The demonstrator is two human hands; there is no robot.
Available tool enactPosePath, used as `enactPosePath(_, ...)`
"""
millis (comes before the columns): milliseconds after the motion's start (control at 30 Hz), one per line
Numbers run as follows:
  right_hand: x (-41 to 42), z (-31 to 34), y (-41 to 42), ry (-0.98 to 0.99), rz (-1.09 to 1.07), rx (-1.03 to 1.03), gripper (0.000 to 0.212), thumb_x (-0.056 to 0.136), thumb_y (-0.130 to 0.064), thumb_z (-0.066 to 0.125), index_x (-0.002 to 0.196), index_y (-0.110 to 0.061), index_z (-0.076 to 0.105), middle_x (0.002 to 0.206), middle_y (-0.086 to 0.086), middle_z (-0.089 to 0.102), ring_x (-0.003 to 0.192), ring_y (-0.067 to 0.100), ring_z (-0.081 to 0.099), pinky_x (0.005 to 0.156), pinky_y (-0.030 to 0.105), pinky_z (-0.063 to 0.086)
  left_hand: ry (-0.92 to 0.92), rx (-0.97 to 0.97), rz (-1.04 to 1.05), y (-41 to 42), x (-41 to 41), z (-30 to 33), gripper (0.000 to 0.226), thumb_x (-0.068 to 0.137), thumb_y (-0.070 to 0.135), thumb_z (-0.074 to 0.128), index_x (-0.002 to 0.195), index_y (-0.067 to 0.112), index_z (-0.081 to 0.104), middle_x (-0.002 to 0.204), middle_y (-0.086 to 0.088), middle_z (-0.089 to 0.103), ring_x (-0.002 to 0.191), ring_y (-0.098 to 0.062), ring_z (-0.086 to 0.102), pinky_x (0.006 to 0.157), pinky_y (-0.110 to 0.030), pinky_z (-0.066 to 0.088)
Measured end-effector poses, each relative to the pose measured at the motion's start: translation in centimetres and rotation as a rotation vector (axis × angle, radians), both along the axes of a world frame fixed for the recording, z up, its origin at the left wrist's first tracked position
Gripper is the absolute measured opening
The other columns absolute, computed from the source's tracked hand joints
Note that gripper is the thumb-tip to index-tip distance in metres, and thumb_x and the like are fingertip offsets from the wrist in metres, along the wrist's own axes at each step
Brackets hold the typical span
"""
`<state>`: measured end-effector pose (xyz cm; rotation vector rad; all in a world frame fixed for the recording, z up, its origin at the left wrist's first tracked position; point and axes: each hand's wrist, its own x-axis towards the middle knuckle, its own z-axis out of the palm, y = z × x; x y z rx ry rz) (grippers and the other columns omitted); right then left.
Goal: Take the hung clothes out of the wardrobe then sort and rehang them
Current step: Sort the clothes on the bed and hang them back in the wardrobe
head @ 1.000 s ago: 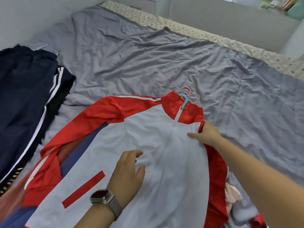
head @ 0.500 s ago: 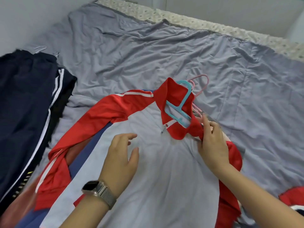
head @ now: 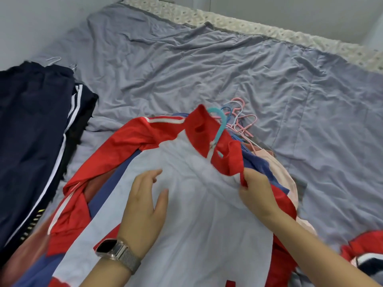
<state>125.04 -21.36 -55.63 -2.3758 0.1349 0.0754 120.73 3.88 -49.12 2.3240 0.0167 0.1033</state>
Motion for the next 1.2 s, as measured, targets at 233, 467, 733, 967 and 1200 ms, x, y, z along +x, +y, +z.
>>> enactPosePath(233, -6.5, 6.9, -1.2, 0.355, 0.408, 0.265, 0.036, 0.056, 0.006, 0.039, 0.049, -0.027, 0.050, 0.048, -0.020, 0.048, 0.051, -0.007, 0.044, 0.050, 0.010, 0.031, -0.110, 0.323, -0.143, 1.6, 1.8, 2.6, 0.046, 0.086, 0.062, 0.030, 0.123, 0.040, 0.047, 0.127, 0.026, 0.048, 0.125, -0.002, 0.037, 0.096, -0.033, 0.018)
enactPosePath(467, -7.9, 8.9, -1.8, 0.422, 0.453, 0.398, 0.019, 0.076, -0.025, 0.067, 0.091, -0.038, 0.066, 0.087, -0.022, 0.067, 0.078, -0.003, 0.061, 0.071, 0.013, 0.046, 0.138, 0.468, -0.088, 1.2, -0.3, 2.4, 0.066, 0.070, 0.080, 0.013, 0.060, 0.034, 0.059, 0.049, 0.007, 0.042, 0.067, -0.002, 0.045, 0.070, -0.032, 0.018)
enactPosePath(733, -0.1, 5.6, -4.1, 0.201, -0.142, 0.147, 0.002, 0.083, -0.031, 0.066, 0.081, -0.030, 0.066, 0.086, -0.010, 0.065, 0.082, 0.007, 0.061, 0.072, 0.008, 0.043, 0.220, 0.502, -0.009, 1.5, -2.2, 3.0, 0.074, 0.064, 0.077, 0.010, 0.059, 0.017, 0.054, 0.047, 0.008, 0.048, 0.065, 0.001, 0.050, 0.068, -0.030, 0.013)
enactPosePath(967, -5.5, 11.1, 0.7, 0.759, 0.559, 0.293, 0.049, 0.083, -0.068, 0.050, 0.114, -0.032, 0.063, 0.104, -0.027, 0.065, 0.098, -0.009, 0.059, 0.095, 0.024, 0.048, 0.263, 0.443, 0.105, 1.6, -3.0, 5.1, 0.050, 0.086, 0.058, 0.045, 0.047, 0.026, 0.047, 0.042, 0.013, 0.042, 0.050, -0.006, 0.043, 0.072, -0.032, 0.022)
enactPosePath(1200, -13.3, 15.5, 0.7, 0.177, 0.301, 0.128, 0.047, 0.075, -0.070, 0.051, 0.065, -0.024, 0.051, 0.056, -0.012, 0.048, 0.056, 0.004, 0.044, 0.056, 0.027, 0.033, 0.298, 0.340, 0.048, 0.4, -5.4, 11.9, 0.049, 0.084, 0.064, 0.040, 0.042, 0.042, 0.050, 0.037, 0.016, 0.043, 0.053, -0.006, 0.046, 0.081, -0.033, 0.031)
